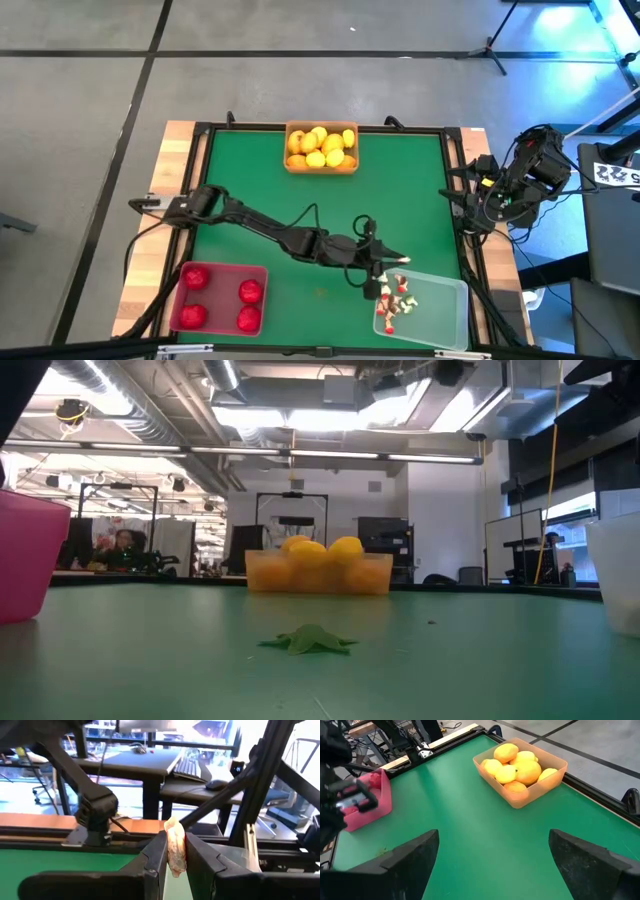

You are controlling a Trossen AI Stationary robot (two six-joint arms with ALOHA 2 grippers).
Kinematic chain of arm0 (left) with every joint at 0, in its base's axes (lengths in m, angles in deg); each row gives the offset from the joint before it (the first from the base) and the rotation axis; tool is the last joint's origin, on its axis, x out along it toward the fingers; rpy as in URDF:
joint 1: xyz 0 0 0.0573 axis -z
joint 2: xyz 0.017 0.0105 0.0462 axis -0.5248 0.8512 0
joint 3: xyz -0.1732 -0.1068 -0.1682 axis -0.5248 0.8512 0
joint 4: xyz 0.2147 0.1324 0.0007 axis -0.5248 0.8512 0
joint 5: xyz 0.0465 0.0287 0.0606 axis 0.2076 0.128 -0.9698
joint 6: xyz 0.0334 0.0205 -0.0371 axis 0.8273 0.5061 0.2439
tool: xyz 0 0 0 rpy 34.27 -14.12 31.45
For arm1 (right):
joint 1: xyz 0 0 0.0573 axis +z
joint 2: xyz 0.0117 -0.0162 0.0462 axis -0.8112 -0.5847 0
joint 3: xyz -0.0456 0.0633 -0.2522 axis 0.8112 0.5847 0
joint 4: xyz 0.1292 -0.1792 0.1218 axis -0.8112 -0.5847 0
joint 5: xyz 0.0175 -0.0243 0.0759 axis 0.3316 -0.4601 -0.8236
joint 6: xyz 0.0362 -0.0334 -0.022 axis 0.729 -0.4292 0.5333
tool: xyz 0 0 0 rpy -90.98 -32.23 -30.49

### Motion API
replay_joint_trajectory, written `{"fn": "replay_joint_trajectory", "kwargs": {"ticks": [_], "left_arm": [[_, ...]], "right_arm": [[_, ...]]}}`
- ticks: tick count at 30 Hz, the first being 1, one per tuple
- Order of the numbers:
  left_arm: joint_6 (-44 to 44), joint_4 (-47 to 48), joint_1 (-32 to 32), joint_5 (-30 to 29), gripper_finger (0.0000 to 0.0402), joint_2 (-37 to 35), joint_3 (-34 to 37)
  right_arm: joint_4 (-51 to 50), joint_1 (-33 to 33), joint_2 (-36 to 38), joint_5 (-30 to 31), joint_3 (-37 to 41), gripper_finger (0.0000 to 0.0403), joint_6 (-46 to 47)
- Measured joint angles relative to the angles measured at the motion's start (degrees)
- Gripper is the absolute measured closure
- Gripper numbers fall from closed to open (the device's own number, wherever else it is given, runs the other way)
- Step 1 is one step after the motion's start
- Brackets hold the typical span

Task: Sort produce into baskets
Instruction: Put the brown mushroom into the transparent bin

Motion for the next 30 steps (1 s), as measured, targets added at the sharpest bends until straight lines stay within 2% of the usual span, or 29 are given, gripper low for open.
{"fn": "replay_joint_trajectory", "kwargs": {"ticks": [5,12,17,28,30], "left_arm": [[0.0,0.4,0.2,0.3,0.0345,4.2,-4.0],[-0.3,-5.3,0.4,0.3,0.0345,8.8,-6.1],[-1.0,-2.2,0.8,0.3,0.0345,8.9,-6.3],[-1.3,-1.7,0.8,0.4,0.0345,8.9,-6.3],[-1.3,-2.3,0.8,2.0,0.0345,9.3,-6.3]], "right_arm": [[0.0,0.0,0.0,0.0,0.0,0.0029,-0.1],[0.0,0.0,0.0,0.0,0.0,0.0029,-0.1],[0.0,0.0,0.0,0.0,0.0,0.0029,-0.1],[0.1,0.0,0.0,0.0,0.0,0.0029,-0.1],[0.1,0.0,0.0,0.0,0.0,0.0029,-0.1]]}}
